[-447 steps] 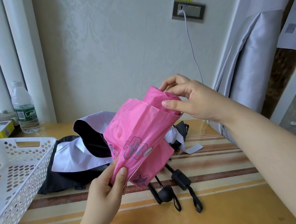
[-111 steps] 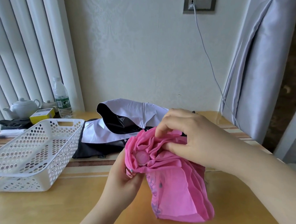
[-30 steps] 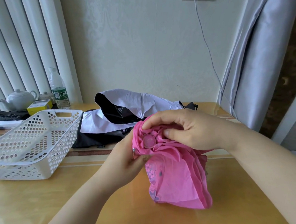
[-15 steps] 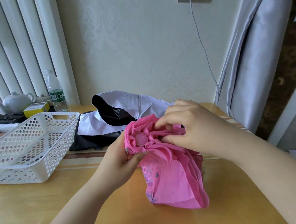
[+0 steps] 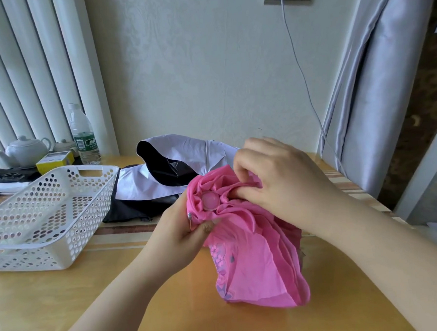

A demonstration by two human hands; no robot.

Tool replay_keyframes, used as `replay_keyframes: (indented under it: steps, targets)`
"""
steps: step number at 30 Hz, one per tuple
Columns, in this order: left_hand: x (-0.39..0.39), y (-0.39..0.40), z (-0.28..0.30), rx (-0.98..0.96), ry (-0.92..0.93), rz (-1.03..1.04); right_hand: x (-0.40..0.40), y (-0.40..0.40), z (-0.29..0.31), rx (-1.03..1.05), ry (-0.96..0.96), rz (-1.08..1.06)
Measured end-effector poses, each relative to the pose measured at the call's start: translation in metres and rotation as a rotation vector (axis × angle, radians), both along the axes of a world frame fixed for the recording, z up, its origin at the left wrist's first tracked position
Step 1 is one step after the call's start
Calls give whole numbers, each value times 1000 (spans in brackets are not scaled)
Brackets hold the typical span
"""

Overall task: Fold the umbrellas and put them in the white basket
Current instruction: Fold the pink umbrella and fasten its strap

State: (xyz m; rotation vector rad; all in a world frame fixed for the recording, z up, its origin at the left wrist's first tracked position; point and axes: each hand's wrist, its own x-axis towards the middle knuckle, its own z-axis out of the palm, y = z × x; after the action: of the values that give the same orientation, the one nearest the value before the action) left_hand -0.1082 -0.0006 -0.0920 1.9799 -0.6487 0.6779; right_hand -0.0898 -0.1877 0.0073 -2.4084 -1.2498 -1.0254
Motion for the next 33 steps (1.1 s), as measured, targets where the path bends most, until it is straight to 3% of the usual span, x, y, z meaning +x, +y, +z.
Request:
replay_keyframes:
  steps: [3,10,14,19,22,24,27,33]
  targets:
    - [2,-1,0,0,9,3,-4,0,-5,48,-6,-44]
    - [4,-2,1,-18,33,-14,0,-6,-4,-16,418,18]
    - [3,-6,6,18,38,-9,-5,-4,1,27,532,70]
    - [1,-7,10,19,48,17,-8,3,0,268,704,83]
    - [3,-1,9,-68,96,55,-10,0,-2,304,895,164]
    - [7,2,7,-158,132,76,-9,-5,0,349,848,205]
    - [11,2,6,-202,142,95,-12,-16,5,412,606,152]
    - [11,-2,7,-196,154,100,-19,-22,-5,87,690,-54]
